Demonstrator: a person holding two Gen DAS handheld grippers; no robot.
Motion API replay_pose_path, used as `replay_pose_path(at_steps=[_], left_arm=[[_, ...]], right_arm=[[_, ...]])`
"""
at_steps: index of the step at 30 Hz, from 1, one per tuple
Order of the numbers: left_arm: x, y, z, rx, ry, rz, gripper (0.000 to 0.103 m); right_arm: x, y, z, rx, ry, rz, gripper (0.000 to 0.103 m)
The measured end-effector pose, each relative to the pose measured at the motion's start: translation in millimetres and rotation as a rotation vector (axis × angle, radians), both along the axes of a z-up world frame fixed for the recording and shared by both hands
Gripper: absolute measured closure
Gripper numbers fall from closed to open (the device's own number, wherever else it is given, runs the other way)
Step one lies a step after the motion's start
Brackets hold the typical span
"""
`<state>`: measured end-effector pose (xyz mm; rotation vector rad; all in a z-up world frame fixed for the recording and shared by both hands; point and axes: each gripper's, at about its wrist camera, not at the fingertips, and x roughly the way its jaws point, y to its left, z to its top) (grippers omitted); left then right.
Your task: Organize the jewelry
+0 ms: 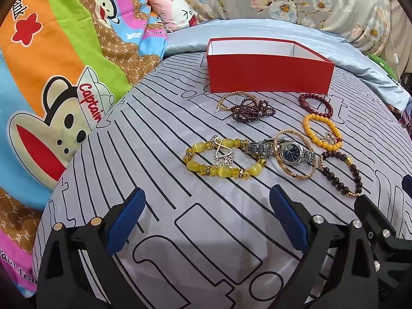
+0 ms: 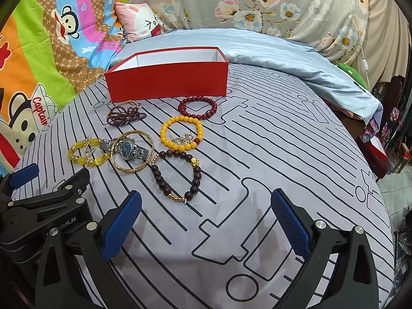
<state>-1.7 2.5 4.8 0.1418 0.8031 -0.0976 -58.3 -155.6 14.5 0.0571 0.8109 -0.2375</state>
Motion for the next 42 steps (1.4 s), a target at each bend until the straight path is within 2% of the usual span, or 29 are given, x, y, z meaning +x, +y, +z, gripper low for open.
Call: replay_pose_path(at_steps=[42], left_arm=[[-4.6, -1.8, 1.6, 0.002, -0.013, 0.005, 0.011]], right_arm=[[-0.3, 2.6, 0.8, -0.017, -0.012, -0.004, 0.007]])
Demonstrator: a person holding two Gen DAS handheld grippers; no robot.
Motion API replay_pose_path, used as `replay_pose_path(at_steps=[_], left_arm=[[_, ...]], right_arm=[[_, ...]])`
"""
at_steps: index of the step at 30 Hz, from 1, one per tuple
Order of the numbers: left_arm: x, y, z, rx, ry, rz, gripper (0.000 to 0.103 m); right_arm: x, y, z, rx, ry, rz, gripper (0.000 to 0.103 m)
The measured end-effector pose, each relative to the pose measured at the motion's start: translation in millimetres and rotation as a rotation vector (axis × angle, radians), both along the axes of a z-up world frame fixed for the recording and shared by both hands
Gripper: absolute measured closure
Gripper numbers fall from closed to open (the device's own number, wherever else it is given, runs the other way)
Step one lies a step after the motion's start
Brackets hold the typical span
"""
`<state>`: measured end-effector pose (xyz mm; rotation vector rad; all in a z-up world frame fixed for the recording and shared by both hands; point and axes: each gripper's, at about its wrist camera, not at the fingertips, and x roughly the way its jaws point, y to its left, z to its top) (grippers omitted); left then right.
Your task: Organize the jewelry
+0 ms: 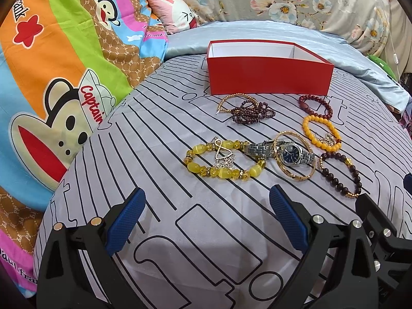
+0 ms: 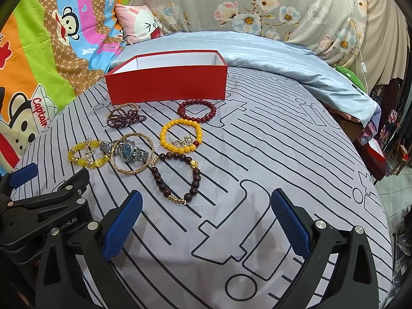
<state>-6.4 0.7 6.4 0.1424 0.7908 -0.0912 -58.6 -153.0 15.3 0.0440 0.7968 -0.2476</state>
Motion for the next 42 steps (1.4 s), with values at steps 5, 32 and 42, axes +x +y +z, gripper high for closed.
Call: replay_pose_path(at_steps=[5, 32, 42], left_arm=[[0.3, -0.2, -0.7, 0.001, 0.002, 0.0, 0.011], [2.2, -0.4, -5.5, 0.003, 0.01, -0.001, 0.011], [2.3, -0.4, -5.6, 0.004, 0.01, -0.001, 0.011]], right_arm=[[0.0, 0.0, -0.3, 0.0, 0.0, 0.0, 0.007], [-0.4, 0.1, -1.6, 0.002, 0.004, 0.0, 0.007], [-1.8, 2.3, -4.3, 0.003, 0.007, -0.001, 0.007]])
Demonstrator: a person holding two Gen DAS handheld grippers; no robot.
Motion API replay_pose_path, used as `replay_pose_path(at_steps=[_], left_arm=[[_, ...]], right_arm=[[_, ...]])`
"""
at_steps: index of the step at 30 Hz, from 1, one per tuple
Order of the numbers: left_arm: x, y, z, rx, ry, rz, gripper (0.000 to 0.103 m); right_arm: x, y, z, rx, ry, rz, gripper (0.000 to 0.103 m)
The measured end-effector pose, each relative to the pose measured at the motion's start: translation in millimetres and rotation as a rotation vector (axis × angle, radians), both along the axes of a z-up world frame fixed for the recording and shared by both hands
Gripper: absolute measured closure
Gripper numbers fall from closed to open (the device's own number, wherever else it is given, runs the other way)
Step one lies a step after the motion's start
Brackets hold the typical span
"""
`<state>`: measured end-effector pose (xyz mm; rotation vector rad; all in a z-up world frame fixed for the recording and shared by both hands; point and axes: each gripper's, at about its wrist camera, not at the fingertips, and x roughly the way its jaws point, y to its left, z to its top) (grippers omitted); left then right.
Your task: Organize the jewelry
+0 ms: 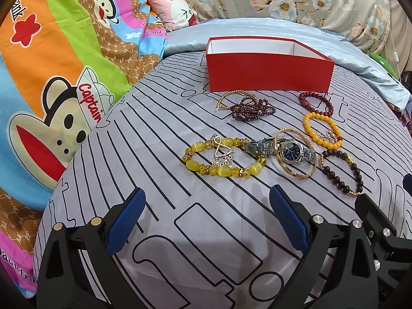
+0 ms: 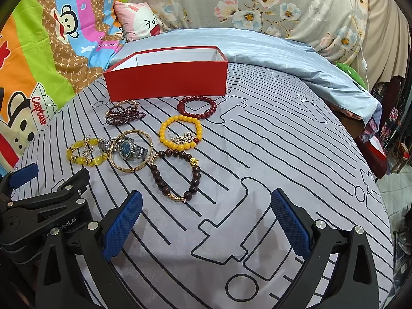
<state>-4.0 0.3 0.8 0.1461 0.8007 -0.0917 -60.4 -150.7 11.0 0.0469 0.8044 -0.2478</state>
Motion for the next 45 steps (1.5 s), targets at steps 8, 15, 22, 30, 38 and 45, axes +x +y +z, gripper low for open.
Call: replay_pose_path(at_steps=[8, 15, 22, 30, 38, 45], left_arm=[[0, -1, -1, -0.002, 0.004, -0.001, 0.011], [0, 0, -1, -0.013, 0.01, 0.002, 0.01], [9, 19, -2, -0.077, 0.051, 0.041, 0.009], [21, 25, 7, -0.048, 0.04, 0.042, 0.009], [52, 13, 28, -0.086, 0.024, 0.009, 0.009], [93, -10, 44, -0.137, 0.011, -0.047, 0.009]], right_arm=[[1, -1, -1, 0.003, 0.008, -0.001, 0.007], [3, -3, -2, 0.02, 0.028, 0.0, 0.007], [6, -10, -2, 0.026, 0.058, -0.008, 0.007], [13, -21, 1, 0.062, 0.074, 0.001, 0.009], [24, -25, 5, 0.08, 0.073, 0.016, 0.009], [27, -33, 5, 0.095, 0.078, 0.005, 0.009]])
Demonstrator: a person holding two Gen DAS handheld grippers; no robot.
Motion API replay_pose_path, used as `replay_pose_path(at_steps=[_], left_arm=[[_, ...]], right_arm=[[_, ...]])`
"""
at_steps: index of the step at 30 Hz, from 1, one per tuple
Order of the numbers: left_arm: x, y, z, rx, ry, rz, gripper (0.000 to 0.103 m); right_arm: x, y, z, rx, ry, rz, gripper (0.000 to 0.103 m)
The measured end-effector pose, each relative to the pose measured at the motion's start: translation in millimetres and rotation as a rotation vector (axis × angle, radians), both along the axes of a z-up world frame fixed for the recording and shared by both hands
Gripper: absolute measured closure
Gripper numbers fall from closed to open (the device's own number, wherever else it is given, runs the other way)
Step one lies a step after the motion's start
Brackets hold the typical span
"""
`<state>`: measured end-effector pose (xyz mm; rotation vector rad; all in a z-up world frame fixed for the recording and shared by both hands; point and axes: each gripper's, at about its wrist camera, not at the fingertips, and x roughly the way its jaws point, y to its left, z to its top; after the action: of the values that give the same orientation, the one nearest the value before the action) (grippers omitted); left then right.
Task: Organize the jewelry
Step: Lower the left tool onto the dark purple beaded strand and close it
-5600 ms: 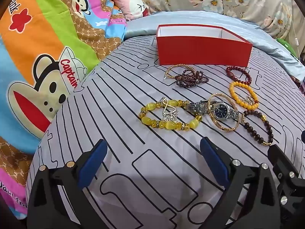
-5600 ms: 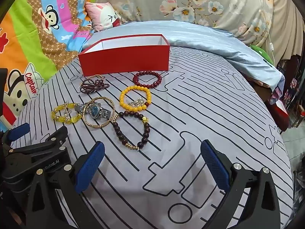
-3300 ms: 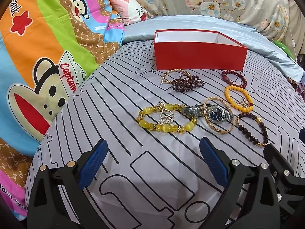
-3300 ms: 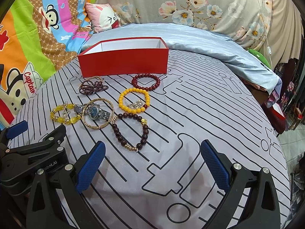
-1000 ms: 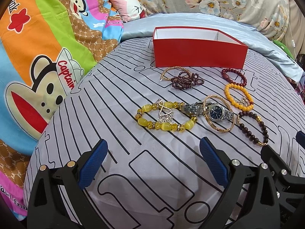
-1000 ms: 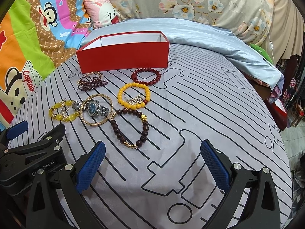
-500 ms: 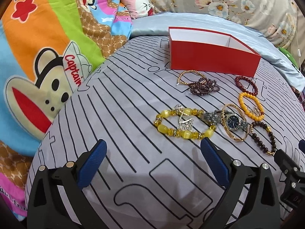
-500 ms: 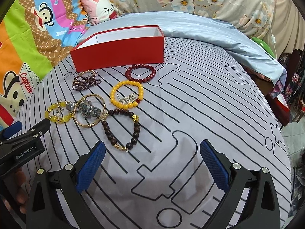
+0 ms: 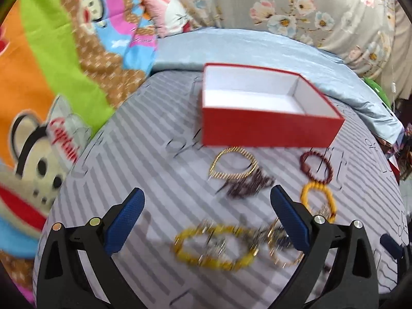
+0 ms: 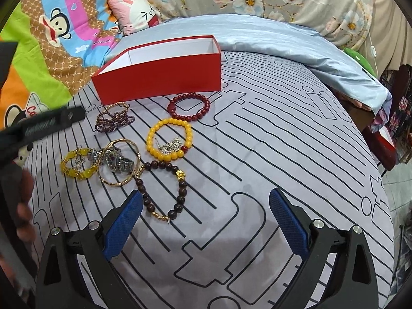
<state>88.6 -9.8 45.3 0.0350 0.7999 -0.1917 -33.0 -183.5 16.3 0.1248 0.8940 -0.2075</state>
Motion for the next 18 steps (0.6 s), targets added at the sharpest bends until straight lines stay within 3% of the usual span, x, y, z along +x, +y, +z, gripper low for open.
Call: replay_pose_path(at_steps=[5, 7, 13, 16, 18], left_arm=[[30, -12, 6, -0.023, 0.02, -0.004, 0.013], [41, -18, 6, 0.003, 0.013, 0.012, 0.015], [46, -25, -26, 0.026, 0.116, -0.034, 0.037], [43, -27, -37, 0.019, 0.145, -0.051, 0.054], [43, -26, -41, -0.008, 0.167, -0.073, 0.073]], right_arm=[[2, -5, 2, 0.003, -0.001, -0.012, 0.009], [2, -5, 1, 0.003, 0.0, -0.013, 0.009], [5, -5, 0, 0.005, 0.003, -0.01, 0.009], [7, -6, -1, 0.007, 0.009, -0.013, 0.009], [7, -7, -2, 0.008, 0.01, -0.015, 0.009]])
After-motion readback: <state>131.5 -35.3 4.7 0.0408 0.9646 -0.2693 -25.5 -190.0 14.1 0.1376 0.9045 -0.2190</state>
